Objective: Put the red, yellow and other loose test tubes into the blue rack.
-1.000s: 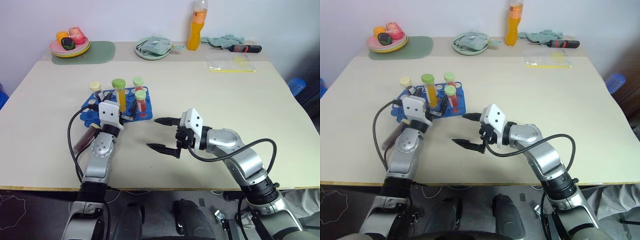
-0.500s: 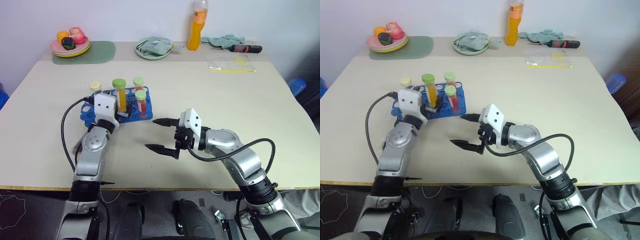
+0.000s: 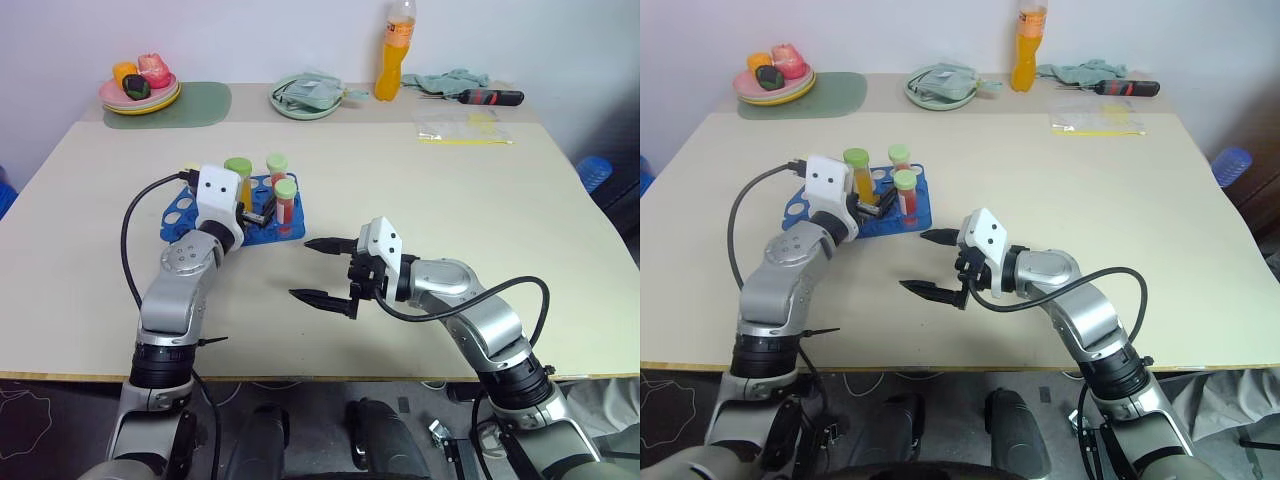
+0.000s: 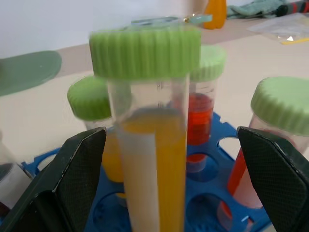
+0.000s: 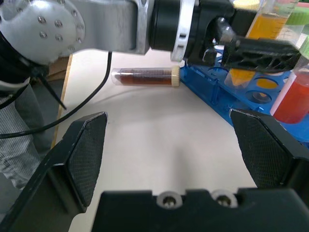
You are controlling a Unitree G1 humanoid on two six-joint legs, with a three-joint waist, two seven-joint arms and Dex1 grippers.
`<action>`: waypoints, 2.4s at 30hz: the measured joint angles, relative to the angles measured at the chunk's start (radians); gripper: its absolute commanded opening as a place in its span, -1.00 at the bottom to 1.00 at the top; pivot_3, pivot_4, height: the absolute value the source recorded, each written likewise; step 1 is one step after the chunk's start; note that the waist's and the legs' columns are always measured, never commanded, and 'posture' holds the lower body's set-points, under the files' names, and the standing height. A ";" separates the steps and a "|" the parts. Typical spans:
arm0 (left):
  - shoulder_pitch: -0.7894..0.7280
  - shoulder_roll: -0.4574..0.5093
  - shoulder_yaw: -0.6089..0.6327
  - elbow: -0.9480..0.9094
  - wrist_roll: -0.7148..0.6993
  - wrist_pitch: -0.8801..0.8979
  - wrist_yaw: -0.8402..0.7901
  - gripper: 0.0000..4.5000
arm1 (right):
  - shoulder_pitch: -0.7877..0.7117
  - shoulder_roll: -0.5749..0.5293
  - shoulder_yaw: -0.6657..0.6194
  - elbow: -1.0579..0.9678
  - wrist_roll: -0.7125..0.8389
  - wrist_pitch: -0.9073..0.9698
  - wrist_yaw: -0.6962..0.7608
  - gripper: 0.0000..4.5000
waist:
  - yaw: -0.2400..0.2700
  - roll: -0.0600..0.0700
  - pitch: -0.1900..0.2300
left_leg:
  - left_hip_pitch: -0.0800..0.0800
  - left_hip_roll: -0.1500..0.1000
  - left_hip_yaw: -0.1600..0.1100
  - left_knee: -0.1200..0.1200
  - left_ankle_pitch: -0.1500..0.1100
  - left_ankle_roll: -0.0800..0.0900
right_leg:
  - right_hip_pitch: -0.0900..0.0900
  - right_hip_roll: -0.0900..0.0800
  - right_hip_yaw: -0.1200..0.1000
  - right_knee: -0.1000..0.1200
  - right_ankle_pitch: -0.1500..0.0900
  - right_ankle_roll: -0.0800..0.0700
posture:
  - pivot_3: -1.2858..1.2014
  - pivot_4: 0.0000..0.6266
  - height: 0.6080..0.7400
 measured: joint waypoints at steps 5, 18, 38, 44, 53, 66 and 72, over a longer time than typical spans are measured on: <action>-0.014 0.004 0.001 -0.035 -0.008 0.084 0.001 0.98 | 0.000 0.000 0.000 0.000 0.000 0.001 0.002 1.00 | 0.001 0.000 0.000 | 0.000 0.000 0.000 0.000 0.000 0.000 | 0.000 0.000 0.000 0.000 0.000 0.000 | 0.03 -0.52 1.00; -0.042 0.019 -0.001 -0.049 -0.010 0.171 0.001 0.61 | -0.001 0.000 0.000 0.000 0.000 0.001 0.012 1.00 | -0.001 0.000 0.000 | 0.000 0.000 0.000 0.000 0.000 0.000 | 0.000 0.000 0.000 0.000 0.000 0.000 | 0.03 -0.52 1.00; -0.057 0.031 -0.003 -0.066 -0.003 0.201 0.011 -0.45 | -0.001 0.002 0.000 0.000 0.002 0.005 0.013 1.00 | -0.001 0.000 0.000 | 0.000 0.000 0.000 0.000 0.000 0.000 | 0.000 0.000 0.000 0.000 0.000 0.000 | 0.03 -0.52 1.00; 0.025 0.030 -0.002 -0.078 0.002 0.082 0.001 -0.45 | -0.001 0.003 0.000 0.000 0.005 0.005 0.014 1.00 | -0.002 0.000 0.000 | 0.000 0.000 0.000 0.000 0.000 0.000 | 0.000 0.000 0.000 0.000 0.000 0.000 | 0.03 -0.52 1.00; 0.118 -0.028 0.011 -0.043 0.004 -0.167 0.012 -0.45 | -0.002 0.005 0.001 -0.001 0.008 0.005 0.021 1.00 | 0.002 0.000 0.000 | 0.000 0.000 0.000 0.000 0.000 0.000 | 0.000 -0.001 0.000 0.000 0.000 0.000 | 0.03 -0.52 1.00; 0.159 -0.021 0.088 -0.055 -0.062 -0.222 0.016 0.99 | -0.001 0.004 0.002 -0.001 0.008 0.004 0.020 1.00 | -0.001 0.000 0.000 | 0.000 0.000 0.000 0.000 0.000 0.000 | 0.000 0.000 0.000 0.000 0.000 0.000 | 0.03 -0.52 1.00; 0.135 0.077 0.256 -0.238 -0.259 -0.082 -0.013 0.99 | -0.001 0.004 0.003 -0.004 0.009 0.005 0.022 1.00 | -0.001 0.000 0.000 | 0.000 0.000 0.000 0.000 0.000 0.000 | 0.000 0.000 0.000 0.000 0.000 0.000 | 0.03 -0.52 1.00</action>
